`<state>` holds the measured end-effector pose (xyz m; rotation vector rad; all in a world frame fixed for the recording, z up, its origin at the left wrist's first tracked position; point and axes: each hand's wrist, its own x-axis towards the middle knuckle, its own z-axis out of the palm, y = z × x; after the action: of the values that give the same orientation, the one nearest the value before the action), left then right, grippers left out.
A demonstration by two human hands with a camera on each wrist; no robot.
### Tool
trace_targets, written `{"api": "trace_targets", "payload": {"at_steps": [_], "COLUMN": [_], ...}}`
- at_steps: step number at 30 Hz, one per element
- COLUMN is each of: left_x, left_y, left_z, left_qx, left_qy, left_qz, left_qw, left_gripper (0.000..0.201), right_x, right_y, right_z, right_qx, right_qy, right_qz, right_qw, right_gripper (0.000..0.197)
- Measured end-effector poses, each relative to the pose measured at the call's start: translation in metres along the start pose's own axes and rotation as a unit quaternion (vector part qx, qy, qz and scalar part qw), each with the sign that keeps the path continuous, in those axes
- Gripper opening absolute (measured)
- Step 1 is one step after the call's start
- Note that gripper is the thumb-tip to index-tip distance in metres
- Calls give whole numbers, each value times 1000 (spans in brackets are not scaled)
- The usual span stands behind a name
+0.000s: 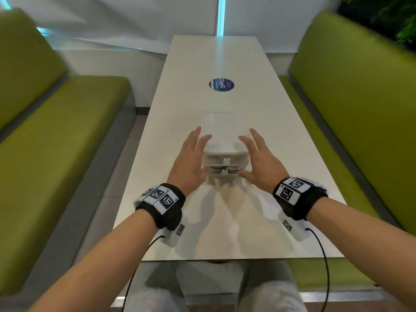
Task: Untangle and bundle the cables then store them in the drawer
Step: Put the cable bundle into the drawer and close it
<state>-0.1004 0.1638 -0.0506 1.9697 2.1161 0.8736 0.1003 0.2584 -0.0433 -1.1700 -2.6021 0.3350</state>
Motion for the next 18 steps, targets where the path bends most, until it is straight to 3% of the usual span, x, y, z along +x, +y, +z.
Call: {"api": "trace_targets", "payload": {"at_steps": [2, 4, 7, 10, 11, 13, 18], "left_x": [-18, -31, -34, -26, -23, -16, 4], "left_y": [3, 5, 6, 6, 6, 5, 0], "left_z": [-8, -14, -16, -10, -6, 1, 22], "left_qx": [-37, -41, -89, -204, -217, -195, -155], "left_qy": [11, -19, -37, -30, -40, -58, 16], "left_qz": [-87, -166, -248, -299, -298, -284, -295], "left_qw": [995, 985, 964, 932, 929, 937, 943], "left_gripper": [69, 44, 23, 22, 22, 21, 13], "right_x": [-13, -21, -25, -24, -23, -20, -3], "right_y": [-6, -7, -13, -24, -24, -24, -10], "right_z": [-7, -8, -8, -2, 4, 15, 32], "right_qx": [54, 127, 288, 422, 432, 399, 361], "right_qy": [-4, -27, -22, -3, 3, 17, 33], "right_qz": [61, 145, 282, 323, 323, 314, 289], "right_qw": [997, 981, 915, 847, 842, 861, 886], "right_gripper": [88, 75, 57, 29, 22, 17, 13]}}
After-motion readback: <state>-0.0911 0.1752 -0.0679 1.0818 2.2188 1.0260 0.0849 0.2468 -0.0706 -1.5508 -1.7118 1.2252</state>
